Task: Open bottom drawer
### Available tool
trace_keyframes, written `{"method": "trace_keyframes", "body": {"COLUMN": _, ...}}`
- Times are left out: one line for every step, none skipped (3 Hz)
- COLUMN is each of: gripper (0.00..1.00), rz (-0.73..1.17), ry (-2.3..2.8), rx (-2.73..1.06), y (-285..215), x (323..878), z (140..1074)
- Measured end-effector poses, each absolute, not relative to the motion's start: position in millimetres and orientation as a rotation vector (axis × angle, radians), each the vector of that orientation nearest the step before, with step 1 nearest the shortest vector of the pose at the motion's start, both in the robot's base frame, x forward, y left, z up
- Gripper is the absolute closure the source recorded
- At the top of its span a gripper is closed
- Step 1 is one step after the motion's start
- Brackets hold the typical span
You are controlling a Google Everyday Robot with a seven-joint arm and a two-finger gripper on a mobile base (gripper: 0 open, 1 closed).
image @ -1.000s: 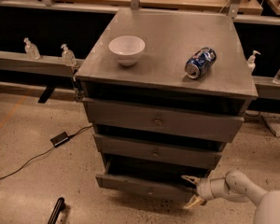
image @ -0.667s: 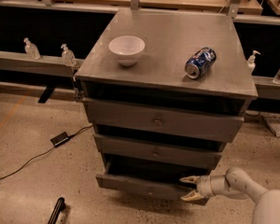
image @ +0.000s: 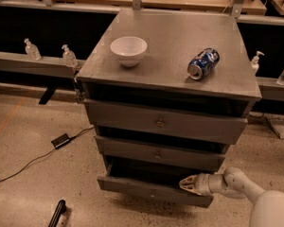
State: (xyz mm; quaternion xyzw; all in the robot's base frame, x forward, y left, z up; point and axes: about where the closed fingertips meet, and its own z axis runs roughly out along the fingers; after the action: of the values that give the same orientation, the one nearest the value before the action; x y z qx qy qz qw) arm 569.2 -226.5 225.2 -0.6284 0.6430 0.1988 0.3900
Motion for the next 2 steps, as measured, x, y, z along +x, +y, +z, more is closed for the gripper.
{"method": "trace_keyframes", "body": {"gripper": 1.00, "rz": 0.389, "ry": 1.673, "rx": -1.573, "y": -231.2, "x": 578.9, "z": 208.1}}
{"method": "trace_keyframes", "body": {"gripper": 1.00, "rz": 0.333, "ry": 1.732, "rx": -1.601, "y": -232.9, "x": 576.8, "z": 187.5}}
